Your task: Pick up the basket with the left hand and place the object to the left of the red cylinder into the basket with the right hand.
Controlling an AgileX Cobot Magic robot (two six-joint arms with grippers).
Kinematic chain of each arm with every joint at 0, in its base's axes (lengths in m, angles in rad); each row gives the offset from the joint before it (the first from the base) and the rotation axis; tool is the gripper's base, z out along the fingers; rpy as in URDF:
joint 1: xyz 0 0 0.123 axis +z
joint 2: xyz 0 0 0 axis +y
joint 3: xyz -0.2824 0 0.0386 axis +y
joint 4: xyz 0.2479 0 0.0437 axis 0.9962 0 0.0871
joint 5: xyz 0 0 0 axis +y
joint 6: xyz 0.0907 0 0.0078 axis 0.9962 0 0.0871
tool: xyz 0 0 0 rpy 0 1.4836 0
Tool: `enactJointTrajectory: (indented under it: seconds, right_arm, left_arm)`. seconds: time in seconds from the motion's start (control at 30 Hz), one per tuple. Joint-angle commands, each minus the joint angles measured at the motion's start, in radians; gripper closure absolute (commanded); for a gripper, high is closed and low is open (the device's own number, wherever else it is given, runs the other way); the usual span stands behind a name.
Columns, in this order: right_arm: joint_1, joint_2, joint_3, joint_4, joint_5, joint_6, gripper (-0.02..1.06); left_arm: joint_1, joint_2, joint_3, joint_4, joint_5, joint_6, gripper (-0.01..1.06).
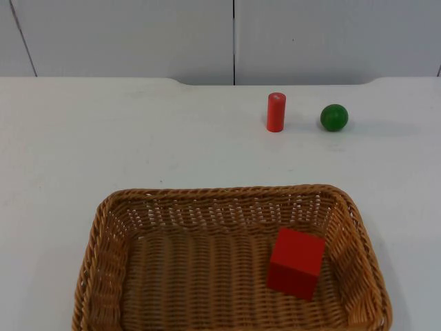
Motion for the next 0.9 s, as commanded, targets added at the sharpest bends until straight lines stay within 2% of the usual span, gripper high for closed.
enactJointTrajectory:
  seconds: [0.0, 0.13, 0.57, 0.87]
  right_arm:
    - [-0.043, -0.003, 0.002, 0.0, -0.008, -0.005, -0.01]
    - [-0.072, -0.003, 0.002, 0.001, -0.008, -0.005, -0.01]
    - [-0.072, -0.003, 0.002, 0.001, -0.006, -0.005, -0.01]
    - [-0.072, -0.003, 0.002, 0.001, -0.008, -0.005, -0.01]
  left_arm:
    - [-0.003, -0.004, 0.003, 0.004, 0.003, -0.008, 0.0]
    - [-0.003, -0.004, 0.003, 0.004, 0.003, -0.008, 0.0]
    - [0.002, -0.004, 0.003, 0.004, 0.003, -0.008, 0.0]
    - [0.11, -0.004, 0.003, 0.004, 0.003, -0.006, 0.0]
